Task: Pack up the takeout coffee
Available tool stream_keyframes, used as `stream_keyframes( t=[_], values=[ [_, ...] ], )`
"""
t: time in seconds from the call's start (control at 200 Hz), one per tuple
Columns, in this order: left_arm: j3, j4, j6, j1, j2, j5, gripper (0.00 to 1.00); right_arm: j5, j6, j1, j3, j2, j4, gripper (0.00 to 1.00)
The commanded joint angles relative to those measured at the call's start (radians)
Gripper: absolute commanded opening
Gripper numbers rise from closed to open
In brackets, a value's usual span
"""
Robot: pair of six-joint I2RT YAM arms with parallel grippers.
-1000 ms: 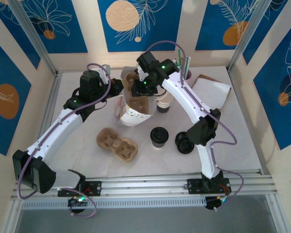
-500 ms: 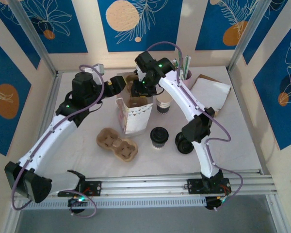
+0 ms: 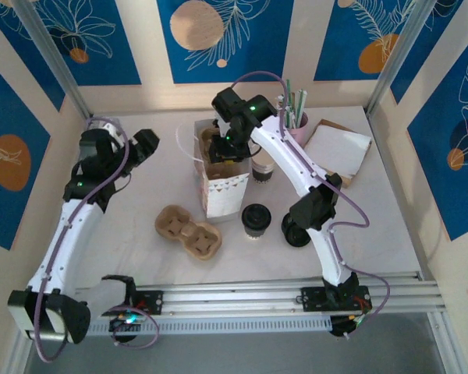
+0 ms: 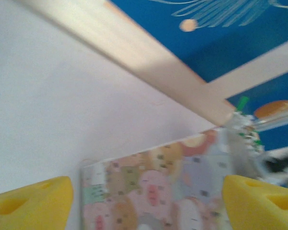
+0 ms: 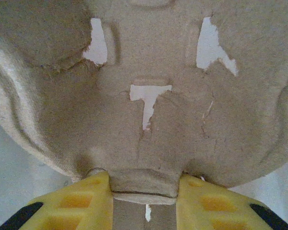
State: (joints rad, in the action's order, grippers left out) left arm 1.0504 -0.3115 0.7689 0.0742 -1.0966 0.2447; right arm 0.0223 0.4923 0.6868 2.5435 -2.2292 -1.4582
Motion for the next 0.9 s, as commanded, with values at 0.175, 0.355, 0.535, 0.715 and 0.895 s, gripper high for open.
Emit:
stream_keyframes(
  t=[0.175, 0.355, 0.535, 0.715, 0.895],
  values=[
    [-0.186, 0.155, 0.086, -0.019, -0.102, 0.127, 0.71, 0.038, 0.028, 0.030, 0.029, -0.021, -0.088, 0.34],
    [-0.217, 0.224, 0.082, 0.010, -0.186, 0.134, 0.69, 0.058, 0.034, 0.043, 0.079, -0.064, -0.134, 0.34],
    [-0.222, 0.277, 0.081, 0.032, -0.261, 0.143, 0.69, 0.102, 0.043, 0.063, 0.091, -0.089, -0.172, 0.34],
    [-0.218, 0.306, 0.082, 0.048, -0.302, 0.151, 0.69, 0.166, 0.048, 0.081, 0.091, -0.102, -0.202, 0.34],
    [-0.215, 0.315, 0.080, 0.054, -0.317, 0.155, 0.69, 0.177, 0.049, 0.094, 0.091, -0.118, -0.215, 0.34]
  ],
)
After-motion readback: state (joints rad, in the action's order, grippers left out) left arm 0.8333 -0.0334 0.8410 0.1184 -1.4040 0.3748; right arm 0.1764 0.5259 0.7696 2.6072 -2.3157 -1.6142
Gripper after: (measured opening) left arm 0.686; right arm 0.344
